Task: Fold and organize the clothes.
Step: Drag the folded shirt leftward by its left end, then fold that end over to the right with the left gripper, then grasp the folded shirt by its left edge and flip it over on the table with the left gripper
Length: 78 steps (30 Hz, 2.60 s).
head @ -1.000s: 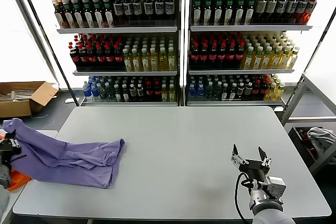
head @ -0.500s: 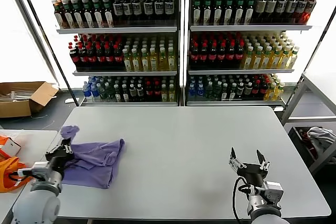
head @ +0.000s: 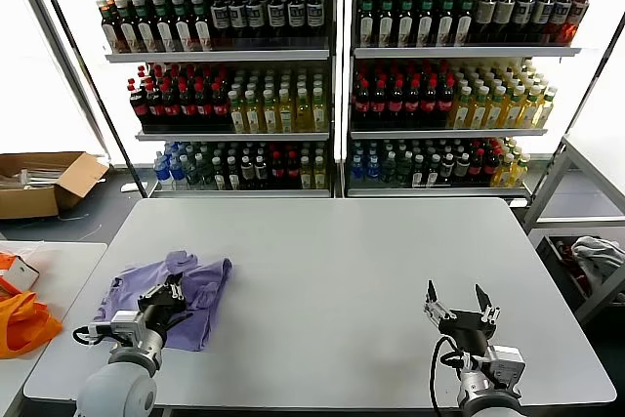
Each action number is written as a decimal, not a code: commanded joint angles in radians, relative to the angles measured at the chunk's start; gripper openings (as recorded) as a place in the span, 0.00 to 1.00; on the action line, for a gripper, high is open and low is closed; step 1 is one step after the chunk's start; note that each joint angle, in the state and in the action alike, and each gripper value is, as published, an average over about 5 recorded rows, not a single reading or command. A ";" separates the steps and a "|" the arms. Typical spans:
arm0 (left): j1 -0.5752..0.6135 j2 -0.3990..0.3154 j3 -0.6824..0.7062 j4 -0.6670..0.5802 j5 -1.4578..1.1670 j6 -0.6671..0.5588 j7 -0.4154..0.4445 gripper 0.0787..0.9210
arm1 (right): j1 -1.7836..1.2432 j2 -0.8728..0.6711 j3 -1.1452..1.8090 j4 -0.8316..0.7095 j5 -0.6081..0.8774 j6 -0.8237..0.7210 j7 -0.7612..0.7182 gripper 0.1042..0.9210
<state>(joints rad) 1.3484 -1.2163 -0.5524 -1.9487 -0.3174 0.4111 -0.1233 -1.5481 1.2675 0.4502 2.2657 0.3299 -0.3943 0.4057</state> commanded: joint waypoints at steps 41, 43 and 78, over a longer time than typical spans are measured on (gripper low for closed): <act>0.023 0.008 -0.093 -0.140 -0.052 -0.069 -0.029 0.88 | 0.020 0.002 -0.029 -0.057 0.000 0.026 0.009 0.88; 0.030 0.020 -0.133 -0.057 0.179 -0.130 -0.005 0.88 | 0.026 -0.001 -0.033 -0.058 0.003 0.027 0.013 0.88; 0.029 0.111 -0.286 0.187 -0.367 -0.003 0.136 0.88 | -0.001 -0.020 -0.041 -0.014 -0.006 0.034 0.002 0.88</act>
<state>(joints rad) 1.3915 -1.1372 -0.8171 -1.8252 -0.4116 0.3482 -0.0335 -1.5377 1.2487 0.4064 2.2462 0.3260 -0.3610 0.4073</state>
